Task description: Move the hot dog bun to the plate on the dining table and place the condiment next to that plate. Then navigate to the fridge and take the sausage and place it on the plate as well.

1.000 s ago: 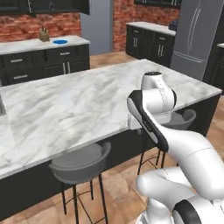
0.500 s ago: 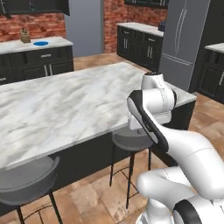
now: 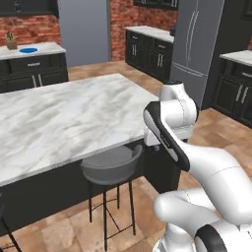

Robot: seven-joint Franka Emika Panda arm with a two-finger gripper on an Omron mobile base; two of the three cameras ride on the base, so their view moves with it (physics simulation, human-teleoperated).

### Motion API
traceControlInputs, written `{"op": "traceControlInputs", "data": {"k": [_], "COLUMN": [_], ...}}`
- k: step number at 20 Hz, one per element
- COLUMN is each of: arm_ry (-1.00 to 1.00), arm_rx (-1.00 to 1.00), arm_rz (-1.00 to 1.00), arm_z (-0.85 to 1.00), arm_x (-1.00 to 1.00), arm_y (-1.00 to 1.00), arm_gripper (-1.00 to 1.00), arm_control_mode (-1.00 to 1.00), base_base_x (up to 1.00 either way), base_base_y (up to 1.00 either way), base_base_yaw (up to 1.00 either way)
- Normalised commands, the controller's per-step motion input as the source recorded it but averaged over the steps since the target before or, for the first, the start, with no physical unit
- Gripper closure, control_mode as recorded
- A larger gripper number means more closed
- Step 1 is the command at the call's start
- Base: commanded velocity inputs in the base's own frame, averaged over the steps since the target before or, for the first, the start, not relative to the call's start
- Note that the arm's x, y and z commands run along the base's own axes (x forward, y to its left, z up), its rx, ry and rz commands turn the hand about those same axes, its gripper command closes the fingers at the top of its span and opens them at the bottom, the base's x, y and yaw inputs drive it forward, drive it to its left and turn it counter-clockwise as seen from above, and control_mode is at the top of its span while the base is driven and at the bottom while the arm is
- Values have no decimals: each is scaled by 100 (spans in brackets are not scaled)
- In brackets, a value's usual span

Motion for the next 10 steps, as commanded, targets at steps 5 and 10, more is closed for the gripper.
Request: {"op": "traceControlInputs", "data": {"k": [5, 10], "arm_ry": [0, 0], "arm_rx": [0, 0], "arm_rz": [0, 0], "arm_z": [0, 0], "arm_x": [0, 0], "arm_y": [0, 0], "arm_gripper": [-100, -100], "arm_control_mode": [100, 100], "base_base_x": [18, 27], "base_base_y": [-100, -100], "base_base_yaw": [10, 14]}}
